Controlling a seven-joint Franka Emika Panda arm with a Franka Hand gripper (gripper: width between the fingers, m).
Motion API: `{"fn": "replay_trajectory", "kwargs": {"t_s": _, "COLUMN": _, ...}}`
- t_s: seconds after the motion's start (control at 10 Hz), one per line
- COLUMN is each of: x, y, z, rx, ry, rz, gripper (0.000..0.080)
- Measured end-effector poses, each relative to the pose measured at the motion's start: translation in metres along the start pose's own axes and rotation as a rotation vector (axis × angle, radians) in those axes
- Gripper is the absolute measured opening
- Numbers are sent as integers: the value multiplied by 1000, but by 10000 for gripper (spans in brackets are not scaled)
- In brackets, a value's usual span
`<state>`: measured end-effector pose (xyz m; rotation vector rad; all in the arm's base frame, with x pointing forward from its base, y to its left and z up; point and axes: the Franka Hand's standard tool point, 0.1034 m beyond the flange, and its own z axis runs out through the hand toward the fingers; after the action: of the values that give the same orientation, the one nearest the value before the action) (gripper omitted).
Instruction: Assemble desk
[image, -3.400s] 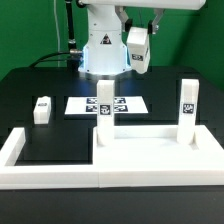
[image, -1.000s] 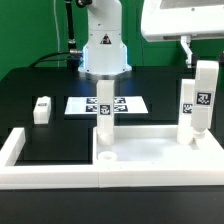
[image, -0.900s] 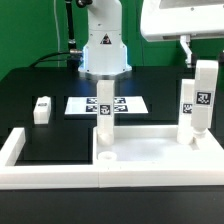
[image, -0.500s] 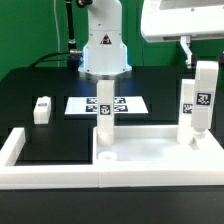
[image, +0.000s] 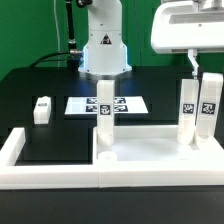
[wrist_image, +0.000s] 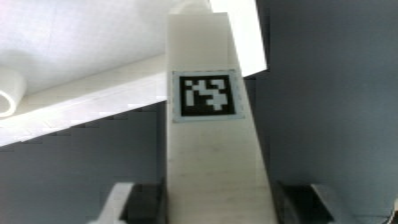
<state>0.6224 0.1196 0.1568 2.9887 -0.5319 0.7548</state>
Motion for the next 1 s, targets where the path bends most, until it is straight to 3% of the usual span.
{"fn": "replay_trajectory", "kwargs": {"t_s": 0.6, "x": 16, "y": 7, "z": 7, "rx": -10, "ry": 10, "rz": -14, "gripper": 287}}
{"fn": "replay_trajectory", "kwargs": {"t_s": 1.0, "x": 17, "y": 2, "z": 18, "rx": -19, "ry": 17, "rz": -18, "gripper": 287}}
